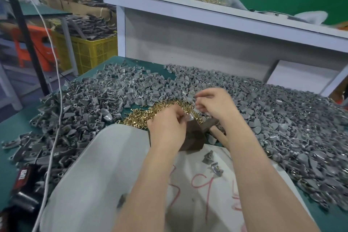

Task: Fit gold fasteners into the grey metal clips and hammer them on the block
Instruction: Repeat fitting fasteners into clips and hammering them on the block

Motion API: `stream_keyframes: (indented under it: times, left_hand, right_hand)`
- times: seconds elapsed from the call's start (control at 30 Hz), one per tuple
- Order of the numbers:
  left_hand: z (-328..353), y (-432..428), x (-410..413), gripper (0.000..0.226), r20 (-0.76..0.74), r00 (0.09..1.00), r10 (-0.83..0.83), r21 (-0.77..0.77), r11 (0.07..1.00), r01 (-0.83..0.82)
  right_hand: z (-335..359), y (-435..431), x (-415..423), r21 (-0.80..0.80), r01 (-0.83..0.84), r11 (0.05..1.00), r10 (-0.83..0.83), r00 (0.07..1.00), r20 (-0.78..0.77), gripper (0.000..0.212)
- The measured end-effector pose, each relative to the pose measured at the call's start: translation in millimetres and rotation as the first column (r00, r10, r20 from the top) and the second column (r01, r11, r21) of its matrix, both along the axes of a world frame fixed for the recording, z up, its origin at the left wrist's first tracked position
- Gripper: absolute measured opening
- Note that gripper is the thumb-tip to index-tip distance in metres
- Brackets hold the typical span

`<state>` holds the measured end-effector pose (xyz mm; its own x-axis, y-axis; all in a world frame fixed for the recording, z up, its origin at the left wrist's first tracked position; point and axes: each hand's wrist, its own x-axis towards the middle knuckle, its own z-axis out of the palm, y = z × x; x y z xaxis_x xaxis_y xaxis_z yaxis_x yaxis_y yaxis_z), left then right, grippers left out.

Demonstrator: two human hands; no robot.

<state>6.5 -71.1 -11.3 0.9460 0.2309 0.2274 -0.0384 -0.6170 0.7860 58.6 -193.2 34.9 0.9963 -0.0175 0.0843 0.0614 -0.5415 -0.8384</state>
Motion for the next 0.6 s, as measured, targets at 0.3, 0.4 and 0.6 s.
stream_keyframes:
  times: [0.3, 0.4, 0.6]
  left_hand:
    - [-7.0, -5.6, 0.7, 0.013, -0.053, 0.998, -0.017, 0.239, 0.971, 0.030]
    - [-8.3, -5.1, 1.5, 0.014, -0.055, 0.998, -0.027, 0.268, 0.962, 0.041]
    - [-8.9, -3.9, 1.9, 0.013, -0.059, 0.998, -0.028, 0.249, 0.968, 0.042]
  right_hand:
    - [-29.3, -12.9, -44.5, 0.046, -0.002, 0.999, 0.000, 0.998, 0.057, 0.003]
    - [-41.9, -4.8, -41.5, -0.178, 0.014, 0.984, 0.018, 0.984, 0.176, 0.008]
    - [-55.2, 2.6, -40.0, -0.298, 0.029, 0.954, 0.018, 0.988, 0.154, 0.008]
